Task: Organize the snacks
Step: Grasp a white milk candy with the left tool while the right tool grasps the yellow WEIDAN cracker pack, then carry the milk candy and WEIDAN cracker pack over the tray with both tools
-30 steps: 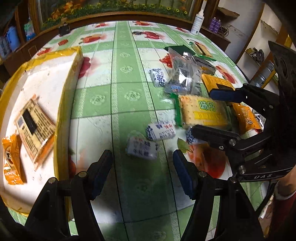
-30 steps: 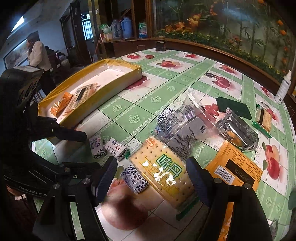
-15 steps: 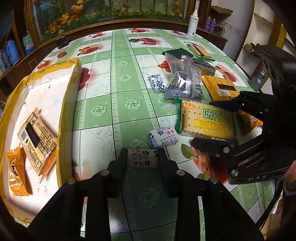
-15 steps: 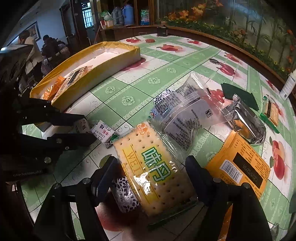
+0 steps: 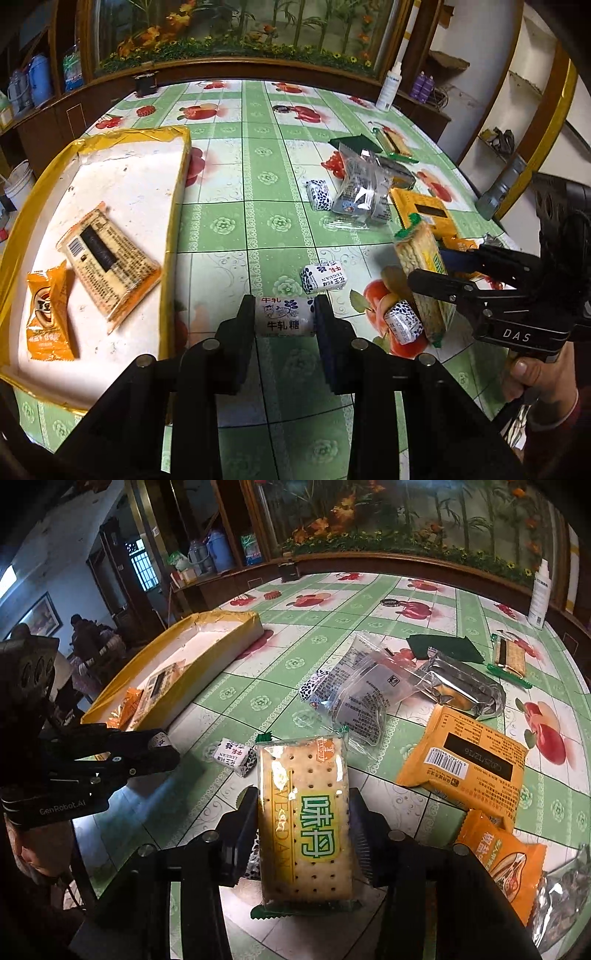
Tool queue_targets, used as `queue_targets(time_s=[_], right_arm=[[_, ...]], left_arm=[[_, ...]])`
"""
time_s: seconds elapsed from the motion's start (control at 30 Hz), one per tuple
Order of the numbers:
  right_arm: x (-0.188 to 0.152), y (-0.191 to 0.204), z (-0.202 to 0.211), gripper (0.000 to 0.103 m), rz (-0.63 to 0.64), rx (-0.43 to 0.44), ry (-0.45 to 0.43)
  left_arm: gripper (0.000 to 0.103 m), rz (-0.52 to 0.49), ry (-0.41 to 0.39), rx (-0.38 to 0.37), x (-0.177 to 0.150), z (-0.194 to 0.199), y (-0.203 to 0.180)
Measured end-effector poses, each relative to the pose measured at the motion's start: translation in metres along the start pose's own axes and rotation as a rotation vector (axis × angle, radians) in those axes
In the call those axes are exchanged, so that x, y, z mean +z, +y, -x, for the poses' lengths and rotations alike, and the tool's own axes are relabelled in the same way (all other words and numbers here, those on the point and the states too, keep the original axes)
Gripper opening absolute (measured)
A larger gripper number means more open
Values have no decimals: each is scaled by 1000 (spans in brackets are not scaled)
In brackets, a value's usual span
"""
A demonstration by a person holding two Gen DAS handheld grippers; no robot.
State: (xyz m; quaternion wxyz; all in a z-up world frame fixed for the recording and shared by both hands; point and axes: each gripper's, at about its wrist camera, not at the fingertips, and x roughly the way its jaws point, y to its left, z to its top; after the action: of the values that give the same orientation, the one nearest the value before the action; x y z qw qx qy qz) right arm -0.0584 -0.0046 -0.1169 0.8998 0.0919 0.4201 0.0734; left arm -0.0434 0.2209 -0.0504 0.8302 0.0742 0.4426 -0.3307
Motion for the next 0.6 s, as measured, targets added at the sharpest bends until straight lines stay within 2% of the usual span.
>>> queue_targets(time_s=[0.2,0.4,0.6], right_arm=[[-1,4,21,48,-64,49,-43],[4,12,30,48,-86,52,-71],[14,23,39,48,-101,90,-95]], left_arm=[[28,19,-45,10,-1,23,6],[28,41,-71,40,-3,36,15],[29,71,-105,104,-5,48,25]])
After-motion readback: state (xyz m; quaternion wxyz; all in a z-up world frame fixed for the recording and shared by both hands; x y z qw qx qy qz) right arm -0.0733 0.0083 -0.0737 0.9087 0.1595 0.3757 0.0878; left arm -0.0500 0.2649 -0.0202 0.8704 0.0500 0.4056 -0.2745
